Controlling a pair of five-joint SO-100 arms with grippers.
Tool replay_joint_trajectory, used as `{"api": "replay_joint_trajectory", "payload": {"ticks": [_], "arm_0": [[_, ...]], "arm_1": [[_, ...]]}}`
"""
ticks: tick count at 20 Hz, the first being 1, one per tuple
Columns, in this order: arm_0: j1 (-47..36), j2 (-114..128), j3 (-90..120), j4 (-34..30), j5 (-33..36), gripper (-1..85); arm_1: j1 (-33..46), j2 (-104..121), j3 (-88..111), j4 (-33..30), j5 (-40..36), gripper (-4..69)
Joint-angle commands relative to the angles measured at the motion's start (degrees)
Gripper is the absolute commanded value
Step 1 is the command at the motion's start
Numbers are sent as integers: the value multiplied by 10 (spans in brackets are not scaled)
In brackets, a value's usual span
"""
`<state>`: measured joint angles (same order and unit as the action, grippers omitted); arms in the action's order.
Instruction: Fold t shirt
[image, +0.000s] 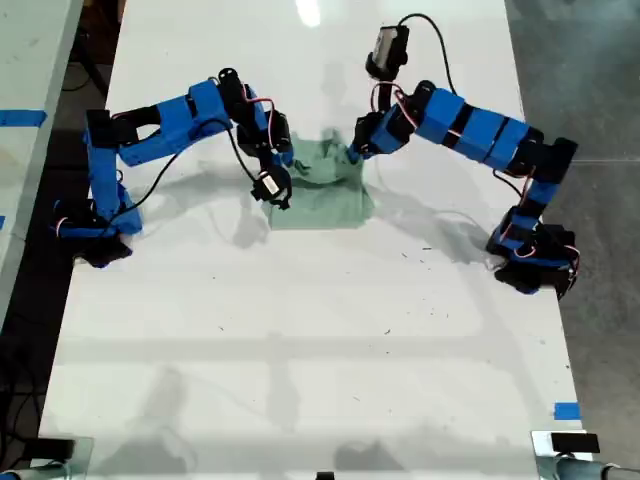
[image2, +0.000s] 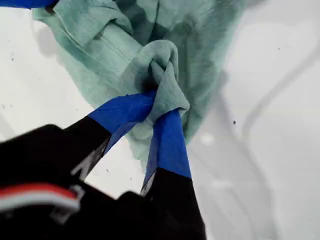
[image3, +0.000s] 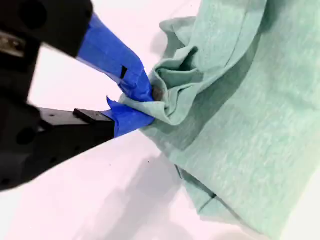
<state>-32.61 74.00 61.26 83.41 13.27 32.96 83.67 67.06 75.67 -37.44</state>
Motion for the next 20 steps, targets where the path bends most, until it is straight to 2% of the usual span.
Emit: {"api": "replay_joint_trajectory", "payload": {"ticks": [1,3,4,5,6,7,13,19,20], "arm_0": [[-42,-34,-40,-23,14,-3],[-62,-75,-41,-34,22,14],[-69,-91,-41,-37,23,87],[-74,-105,-41,-35,25,150],[-76,-114,-41,-33,30,168],[-76,-121,-41,-33,35,169],[-64,-54,-51,-5,40,142],[-22,147,-59,37,33,97],[-9,181,-58,44,25,67]], "arm_1": [[32,-44,-23,-61,-27,5],[44,-112,-44,-83,-39,5],[47,-149,-66,-83,-43,5],[49,-173,-82,-80,-43,66],[51,-186,-90,-76,-46,211],[53,-190,-91,-72,-45,225],[54,-136,-109,-25,-51,221],[35,77,-105,60,-39,221],[28,123,-92,75,-32,209]]}}
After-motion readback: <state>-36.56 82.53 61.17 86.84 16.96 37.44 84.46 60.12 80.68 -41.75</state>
